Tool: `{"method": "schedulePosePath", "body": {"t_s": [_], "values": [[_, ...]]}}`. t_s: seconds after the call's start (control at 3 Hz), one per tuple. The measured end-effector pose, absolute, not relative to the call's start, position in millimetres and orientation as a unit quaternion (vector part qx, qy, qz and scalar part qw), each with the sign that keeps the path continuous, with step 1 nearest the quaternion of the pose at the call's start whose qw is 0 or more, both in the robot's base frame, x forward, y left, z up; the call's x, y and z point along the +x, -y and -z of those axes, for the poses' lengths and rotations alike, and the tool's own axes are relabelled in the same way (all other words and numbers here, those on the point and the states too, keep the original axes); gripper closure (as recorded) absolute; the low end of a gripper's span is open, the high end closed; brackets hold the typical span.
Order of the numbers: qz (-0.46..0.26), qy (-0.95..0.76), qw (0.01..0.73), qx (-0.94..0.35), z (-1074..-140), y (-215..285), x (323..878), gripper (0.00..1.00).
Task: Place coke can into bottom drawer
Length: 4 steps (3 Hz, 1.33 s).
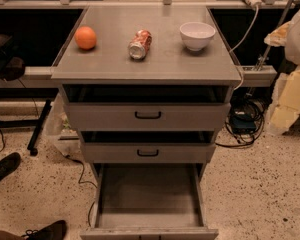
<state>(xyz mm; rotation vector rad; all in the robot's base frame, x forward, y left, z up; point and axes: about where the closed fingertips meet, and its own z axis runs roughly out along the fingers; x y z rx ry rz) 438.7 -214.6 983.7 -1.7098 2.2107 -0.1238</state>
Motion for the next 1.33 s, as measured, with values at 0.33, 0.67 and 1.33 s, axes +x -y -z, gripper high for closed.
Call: {"method": "schedulePosePath", "body": {"t_s": [0.33,0.67,1.33], "values": [[0.044,-0.779,0.171,-0.602,-983.7,214.6,438.7,0.0],[0.037,-0.794,0.175,-0.581,-984.2,215.2,443.8,0.0],[-0.019,-0.85,0.23,-0.474,-979.3,182.2,496.6,0.0]]}}
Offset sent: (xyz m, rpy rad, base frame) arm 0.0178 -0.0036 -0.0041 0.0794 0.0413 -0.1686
